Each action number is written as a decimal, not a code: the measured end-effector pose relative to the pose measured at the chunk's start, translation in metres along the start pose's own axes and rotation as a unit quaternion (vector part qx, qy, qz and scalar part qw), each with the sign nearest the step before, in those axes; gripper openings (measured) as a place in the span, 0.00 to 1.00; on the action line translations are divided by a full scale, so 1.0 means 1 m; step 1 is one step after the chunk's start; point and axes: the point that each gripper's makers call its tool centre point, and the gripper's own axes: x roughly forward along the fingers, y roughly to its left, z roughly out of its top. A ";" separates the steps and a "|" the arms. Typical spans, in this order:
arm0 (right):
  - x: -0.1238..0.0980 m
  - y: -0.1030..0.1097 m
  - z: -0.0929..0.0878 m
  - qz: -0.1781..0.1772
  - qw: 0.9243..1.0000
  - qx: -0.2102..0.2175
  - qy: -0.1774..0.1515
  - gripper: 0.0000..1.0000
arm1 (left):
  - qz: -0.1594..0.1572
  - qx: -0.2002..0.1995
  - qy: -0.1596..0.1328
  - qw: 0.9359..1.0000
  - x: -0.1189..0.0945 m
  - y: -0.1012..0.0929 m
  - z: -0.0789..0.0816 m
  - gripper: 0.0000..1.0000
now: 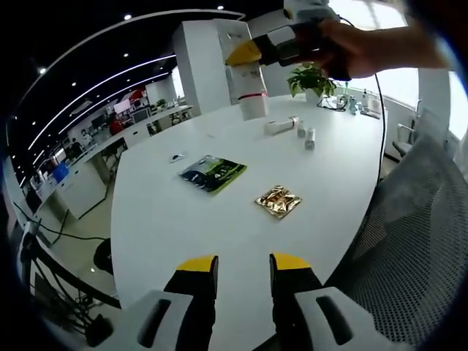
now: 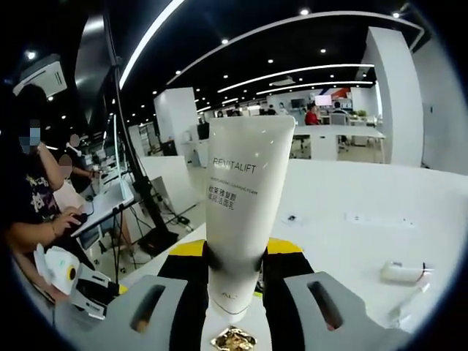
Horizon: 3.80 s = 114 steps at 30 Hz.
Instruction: Arrange the skincare products in the storage area until every visible bottle or jar stands upright without overlapping.
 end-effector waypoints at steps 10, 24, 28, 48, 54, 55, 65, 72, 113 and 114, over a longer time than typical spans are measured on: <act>0.011 -0.021 0.000 -0.013 1.000 -0.012 0.001 0.25 | -0.001 -0.004 0.000 1.000 0.000 0.000 -0.001 0.29; 0.037 -0.056 -0.009 -0.035 0.999 -0.005 0.004 0.25 | 0.001 -0.009 0.015 1.000 0.002 0.000 -0.007 0.29; 0.038 -0.059 -0.013 -0.037 0.999 -0.001 0.008 0.25 | 0.000 -0.009 0.019 1.000 0.004 0.000 -0.009 0.29; 0.042 -0.076 -0.042 -0.059 0.997 0.014 0.036 0.25 | 0.011 -0.019 0.012 1.000 0.002 0.005 -0.007 0.29; 0.050 -0.089 -0.048 -0.069 0.996 0.036 0.040 0.25 | 0.019 -0.024 0.009 1.000 -0.001 0.008 -0.006 0.29; 0.053 -0.094 -0.050 -0.071 0.996 0.037 0.042 0.25 | 0.021 -0.026 0.008 0.999 -0.001 0.009 -0.006 0.29; 0.068 -0.110 -0.067 -0.081 0.994 0.041 0.052 0.25 | 0.023 -0.028 0.009 0.999 -0.002 0.010 -0.006 0.29; 0.077 -0.114 -0.075 -0.073 0.995 0.020 0.065 0.25 | 0.021 -0.021 0.018 0.999 0.001 0.008 -0.009 0.29; 0.116 -0.171 -0.094 -0.112 0.992 -0.013 0.060 0.25 | 0.018 -0.040 0.031 0.999 0.005 0.008 -0.018 0.29; 0.117 -0.172 -0.094 -0.113 0.992 -0.013 0.059 0.25 | 0.018 -0.040 0.031 0.999 0.006 0.008 -0.018 0.29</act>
